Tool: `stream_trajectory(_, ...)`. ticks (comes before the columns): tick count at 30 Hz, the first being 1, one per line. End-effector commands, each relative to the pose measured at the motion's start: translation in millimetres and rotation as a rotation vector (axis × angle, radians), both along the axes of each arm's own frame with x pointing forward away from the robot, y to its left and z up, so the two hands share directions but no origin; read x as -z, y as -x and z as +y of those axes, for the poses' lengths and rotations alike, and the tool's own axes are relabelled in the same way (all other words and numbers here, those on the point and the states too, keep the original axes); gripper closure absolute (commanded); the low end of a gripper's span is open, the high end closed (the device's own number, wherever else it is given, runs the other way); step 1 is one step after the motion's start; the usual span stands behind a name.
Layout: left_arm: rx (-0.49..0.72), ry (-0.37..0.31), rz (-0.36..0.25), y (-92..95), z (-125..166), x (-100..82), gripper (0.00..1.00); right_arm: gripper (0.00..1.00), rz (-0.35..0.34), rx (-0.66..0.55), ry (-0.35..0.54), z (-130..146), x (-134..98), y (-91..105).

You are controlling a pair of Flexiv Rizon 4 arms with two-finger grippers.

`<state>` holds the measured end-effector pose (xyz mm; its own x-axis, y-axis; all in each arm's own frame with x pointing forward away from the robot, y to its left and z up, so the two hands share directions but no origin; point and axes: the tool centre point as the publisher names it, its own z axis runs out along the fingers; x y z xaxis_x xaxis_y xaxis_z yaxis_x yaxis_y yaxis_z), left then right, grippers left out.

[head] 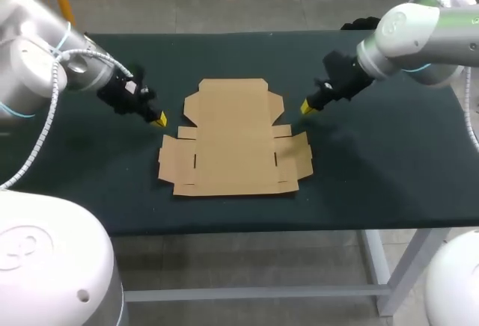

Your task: Assemble the packaging by folding the flat box into shape, placing the metal phone stand inside, and closing the box properly

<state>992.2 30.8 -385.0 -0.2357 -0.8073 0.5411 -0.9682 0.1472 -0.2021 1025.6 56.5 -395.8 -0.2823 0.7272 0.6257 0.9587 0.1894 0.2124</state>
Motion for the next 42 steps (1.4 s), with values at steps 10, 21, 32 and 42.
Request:
stream_trajectory(10,0.012,-0.013,0.027,-11.6,-3.0,1.7,1.00,1.00,0.013,-0.012,-0.007,-0.2,2.0,-5.0)
stream_trajectory(21,0.034,0.014,-0.012,-16.5,-5.9,6.0,1.00,1.00,-0.060,0.039,-0.029,9.8,13.3,6.1)
stream_trajectory(32,0.022,-0.002,-0.031,-19.0,-10.0,8.8,1.00,1.00,-0.045,0.069,-0.054,13.7,17.3,20.1)
stream_trajectory(42,0.014,-0.018,-0.038,-17.6,-13.2,12.8,1.00,1.00,-0.010,0.052,-0.062,13.4,28.2,12.5)
